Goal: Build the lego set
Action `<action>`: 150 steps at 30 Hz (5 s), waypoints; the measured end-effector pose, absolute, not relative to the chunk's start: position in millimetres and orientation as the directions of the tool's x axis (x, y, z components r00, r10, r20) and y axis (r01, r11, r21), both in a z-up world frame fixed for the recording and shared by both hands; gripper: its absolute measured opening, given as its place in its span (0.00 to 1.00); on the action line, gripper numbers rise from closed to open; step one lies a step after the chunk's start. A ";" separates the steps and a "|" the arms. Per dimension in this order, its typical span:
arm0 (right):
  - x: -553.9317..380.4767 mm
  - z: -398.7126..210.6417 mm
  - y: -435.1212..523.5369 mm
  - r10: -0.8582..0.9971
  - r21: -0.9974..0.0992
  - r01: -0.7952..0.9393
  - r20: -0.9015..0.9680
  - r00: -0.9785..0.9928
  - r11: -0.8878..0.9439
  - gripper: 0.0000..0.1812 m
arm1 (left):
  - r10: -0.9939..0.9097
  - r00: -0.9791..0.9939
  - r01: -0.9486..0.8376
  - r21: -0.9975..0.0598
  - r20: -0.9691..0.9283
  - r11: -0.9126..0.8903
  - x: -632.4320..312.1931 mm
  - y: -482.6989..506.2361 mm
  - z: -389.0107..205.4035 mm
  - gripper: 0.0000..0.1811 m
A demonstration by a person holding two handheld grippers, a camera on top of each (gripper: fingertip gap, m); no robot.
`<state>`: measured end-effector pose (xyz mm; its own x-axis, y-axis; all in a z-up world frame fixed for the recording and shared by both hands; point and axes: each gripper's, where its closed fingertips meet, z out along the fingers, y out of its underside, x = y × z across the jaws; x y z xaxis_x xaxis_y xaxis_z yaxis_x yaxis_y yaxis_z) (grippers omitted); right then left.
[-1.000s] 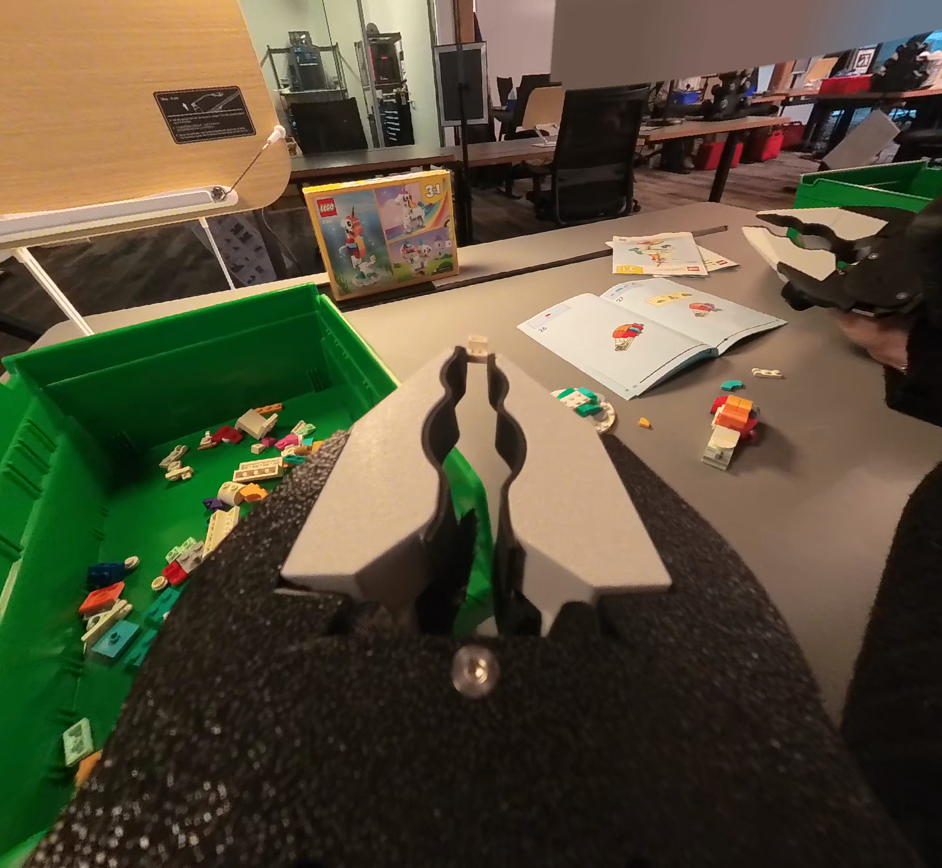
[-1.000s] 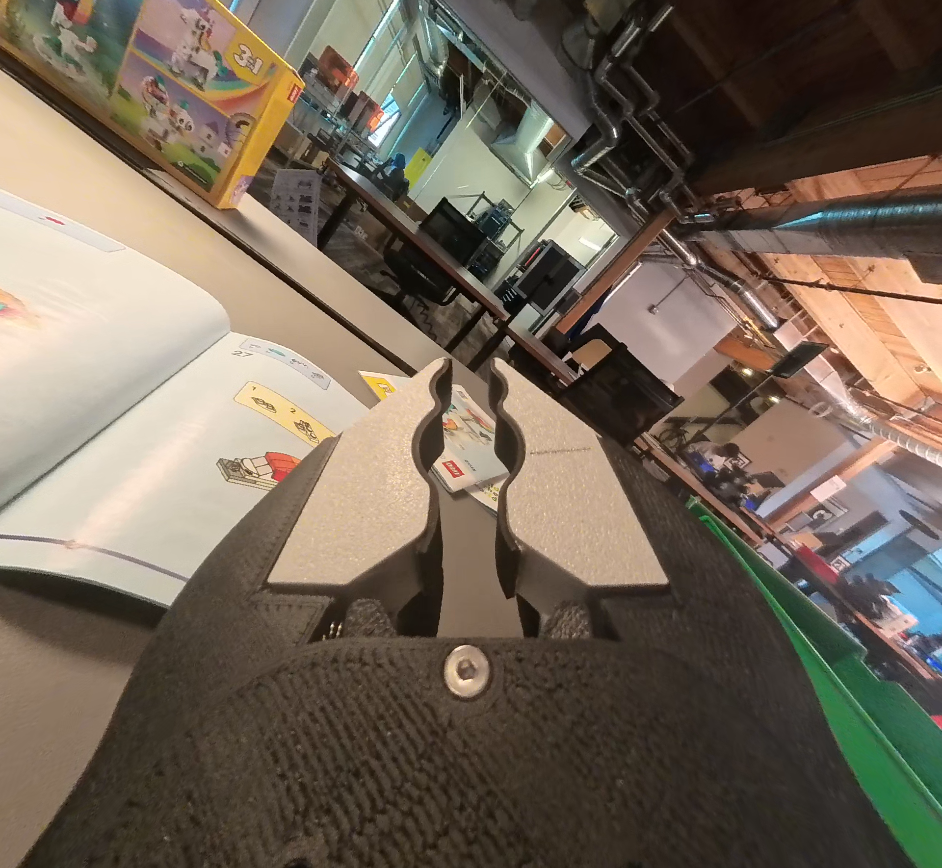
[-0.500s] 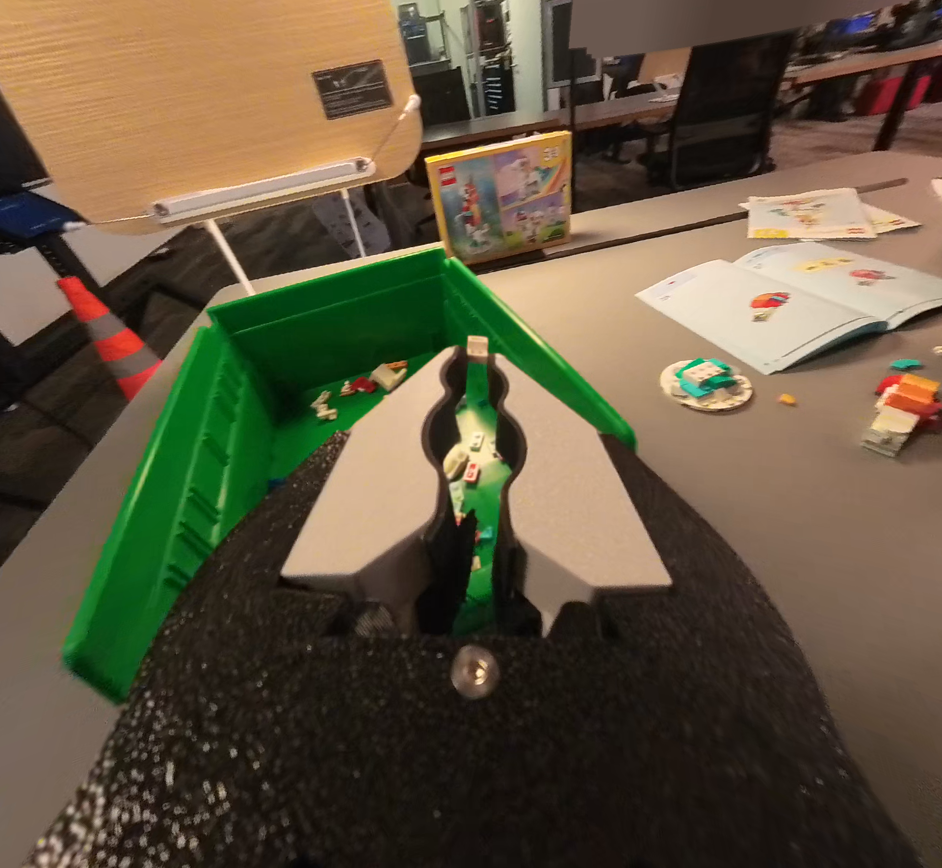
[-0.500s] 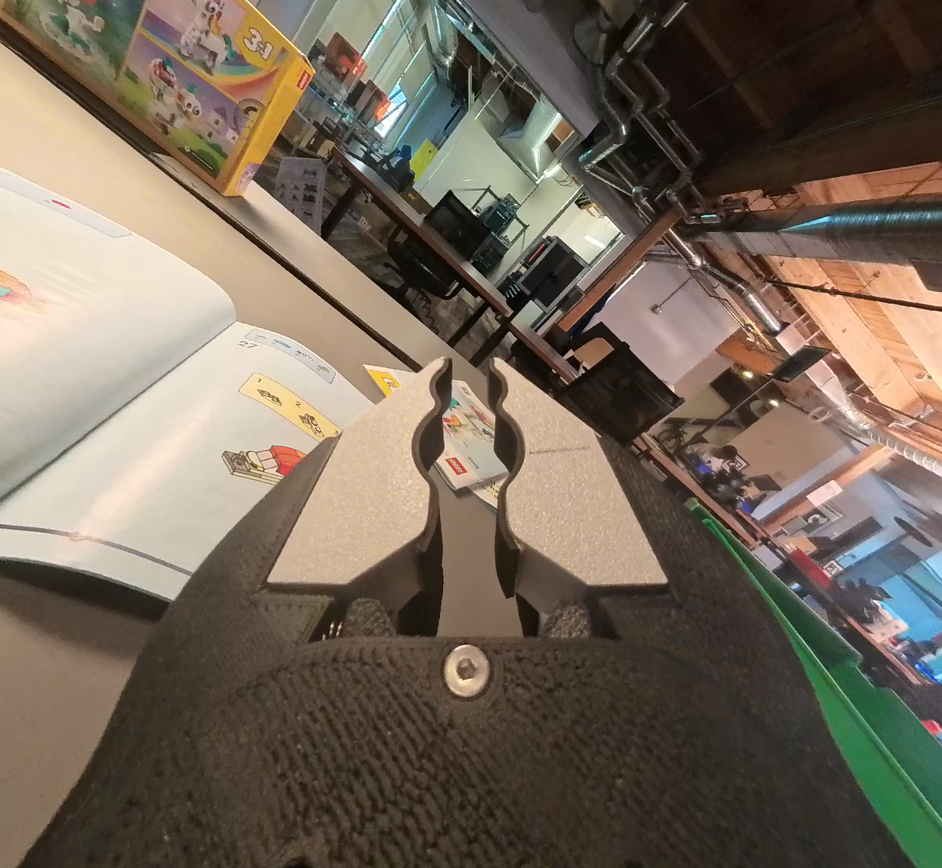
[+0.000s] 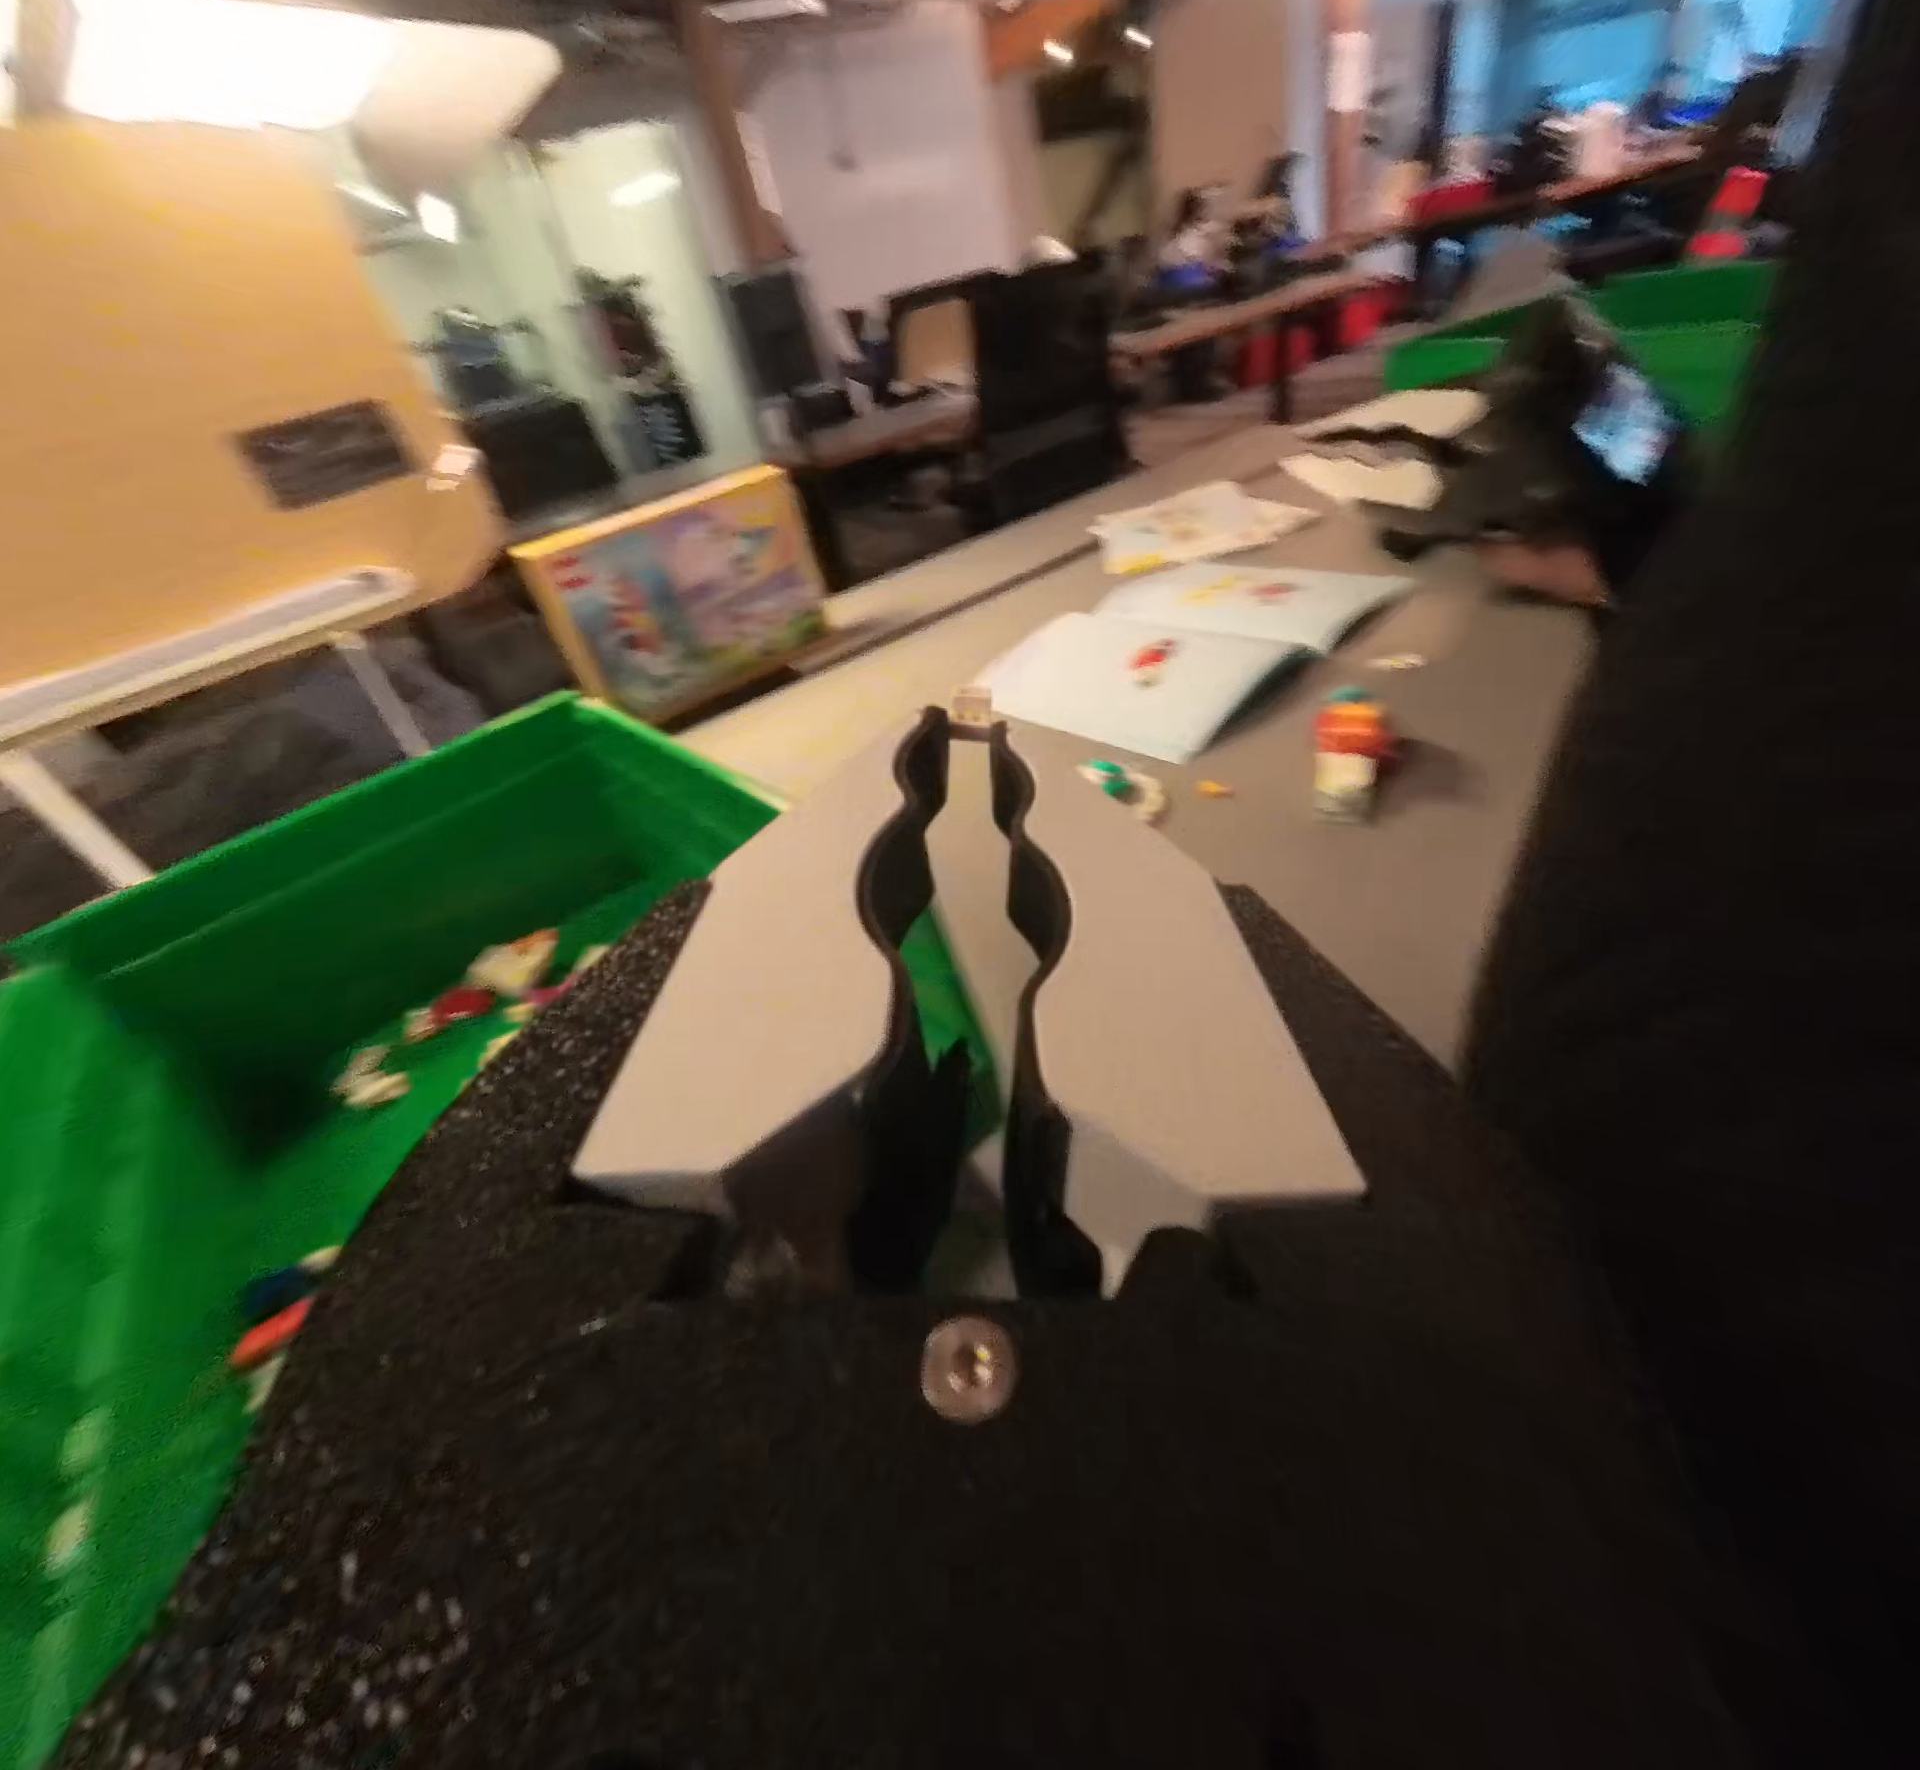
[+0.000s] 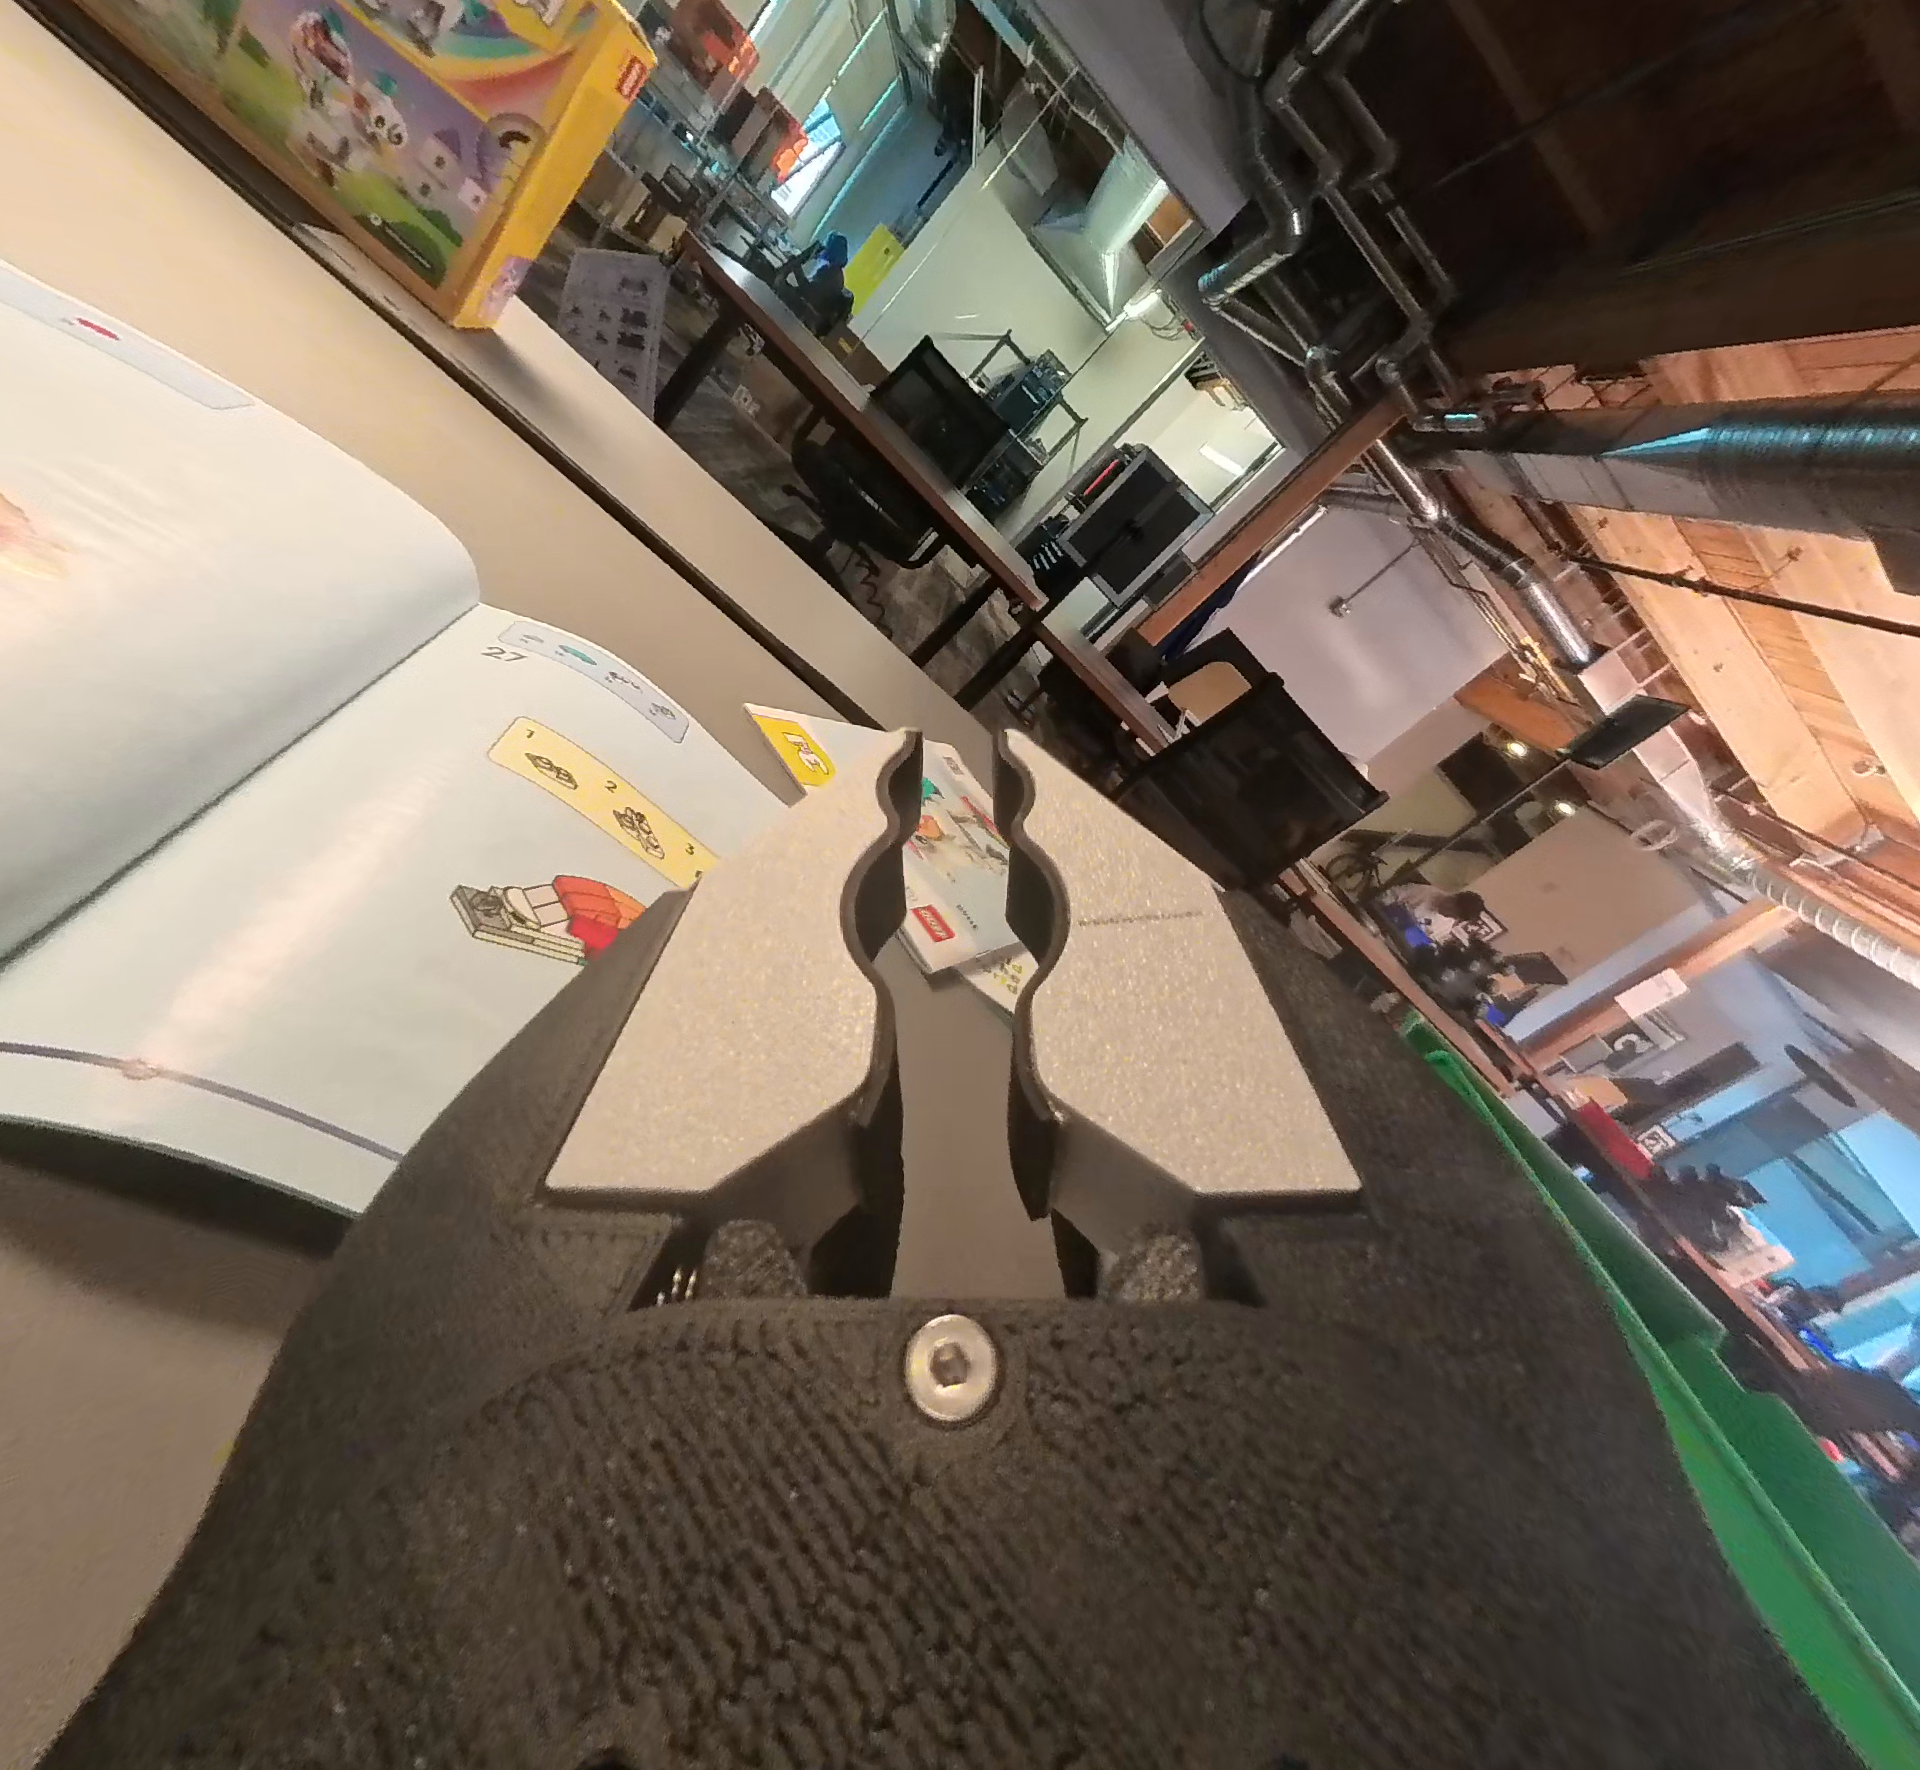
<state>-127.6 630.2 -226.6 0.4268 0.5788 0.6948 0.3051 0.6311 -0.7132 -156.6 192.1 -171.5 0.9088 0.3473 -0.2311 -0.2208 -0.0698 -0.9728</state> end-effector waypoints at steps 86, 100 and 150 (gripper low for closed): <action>-126.4 -225.4 637.7 0.616 -0.759 0.288 0.646 0.451 0.584 0.06 | 0.216 0.957 0.232 -0.959 0.195 -0.163 -128.8 209.1 -241.3 0.07; -146.4 -195.4 661.1 0.623 -0.790 0.122 0.559 0.547 0.601 0.05 | 0.906 0.420 0.067 -0.995 -0.040 -0.075 -244.0 46.2 -179.2 0.14; -162.2 -195.7 671.0 0.664 -0.816 0.087 0.522 0.535 0.571 0.04 | 0.911 0.409 -0.121 -0.993 -0.058 -0.009 -230.5 65.9 -160.4 0.24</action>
<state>-162.2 671.0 -195.7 0.5352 0.6644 0.5216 0.0865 0.5711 -0.8163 -230.5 65.9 -160.4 0.4094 0.9105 -0.0579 -0.1206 -0.0089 -0.9927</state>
